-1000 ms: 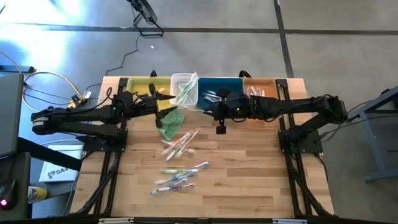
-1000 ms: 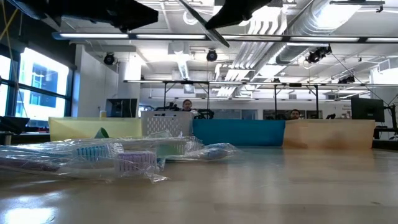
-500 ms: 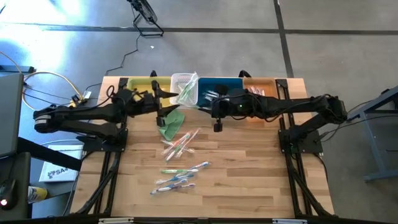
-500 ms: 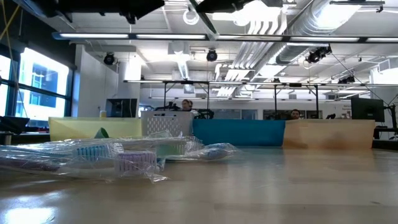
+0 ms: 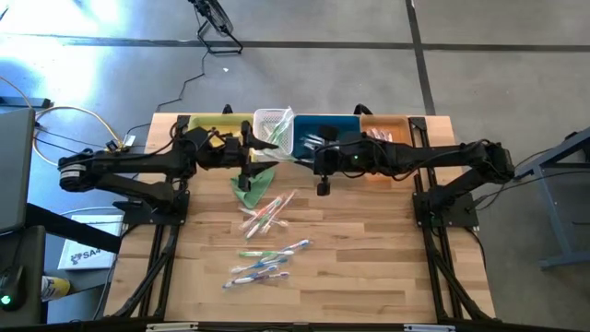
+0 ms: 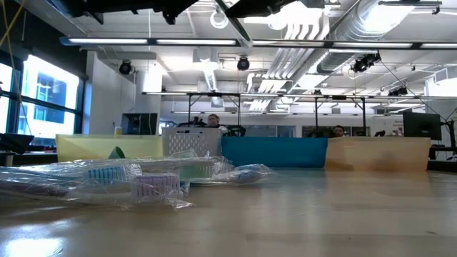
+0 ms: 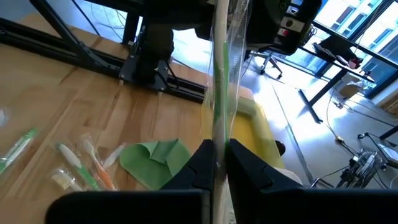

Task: Pick & Place Toothbrushes
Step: Put the green toothbrush into the white bin

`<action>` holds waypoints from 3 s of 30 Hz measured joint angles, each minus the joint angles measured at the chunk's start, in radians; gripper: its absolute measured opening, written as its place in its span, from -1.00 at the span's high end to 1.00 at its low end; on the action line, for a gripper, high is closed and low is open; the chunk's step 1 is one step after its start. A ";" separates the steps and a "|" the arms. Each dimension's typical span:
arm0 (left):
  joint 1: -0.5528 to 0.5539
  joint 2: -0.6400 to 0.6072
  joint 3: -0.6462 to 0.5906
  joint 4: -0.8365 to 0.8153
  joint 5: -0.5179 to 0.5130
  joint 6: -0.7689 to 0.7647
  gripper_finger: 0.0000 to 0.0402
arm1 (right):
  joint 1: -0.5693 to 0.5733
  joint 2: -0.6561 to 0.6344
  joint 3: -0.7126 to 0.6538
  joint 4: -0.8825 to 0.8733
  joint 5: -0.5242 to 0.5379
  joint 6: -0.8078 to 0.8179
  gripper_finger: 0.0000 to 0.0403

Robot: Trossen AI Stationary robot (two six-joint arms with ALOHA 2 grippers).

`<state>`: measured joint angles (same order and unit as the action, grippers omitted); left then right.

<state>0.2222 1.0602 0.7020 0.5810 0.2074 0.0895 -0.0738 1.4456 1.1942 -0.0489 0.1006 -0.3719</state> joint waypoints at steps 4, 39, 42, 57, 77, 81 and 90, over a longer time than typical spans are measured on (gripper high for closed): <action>0.000 0.016 0.005 0.002 0.001 -0.015 0.03 | 0.000 0.000 0.000 -0.006 0.005 0.000 0.93; 0.000 0.023 0.005 -0.007 0.049 0.011 0.03 | -0.001 0.071 0.000 0.077 0.078 0.000 0.93; 0.000 0.023 0.005 -0.007 0.048 0.015 0.03 | -0.001 0.071 0.000 0.084 0.077 0.000 0.93; 0.000 0.023 0.004 -0.006 0.045 0.038 0.43 | -0.001 0.070 0.000 0.082 0.077 0.000 0.93; 0.000 0.023 0.004 -0.014 0.040 0.074 0.93 | 0.000 0.069 0.000 0.077 0.076 -0.002 0.93; 0.000 0.023 0.004 -0.025 0.042 0.090 0.96 | 0.000 0.069 0.000 0.071 0.077 -0.001 0.87; 0.001 0.023 0.003 -0.035 0.049 0.100 0.96 | 0.023 0.063 0.000 0.046 0.101 0.009 0.19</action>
<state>0.2234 1.0832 0.7048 0.5465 0.2568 0.1897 -0.0513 1.5089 1.1942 -0.0029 0.2014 -0.3634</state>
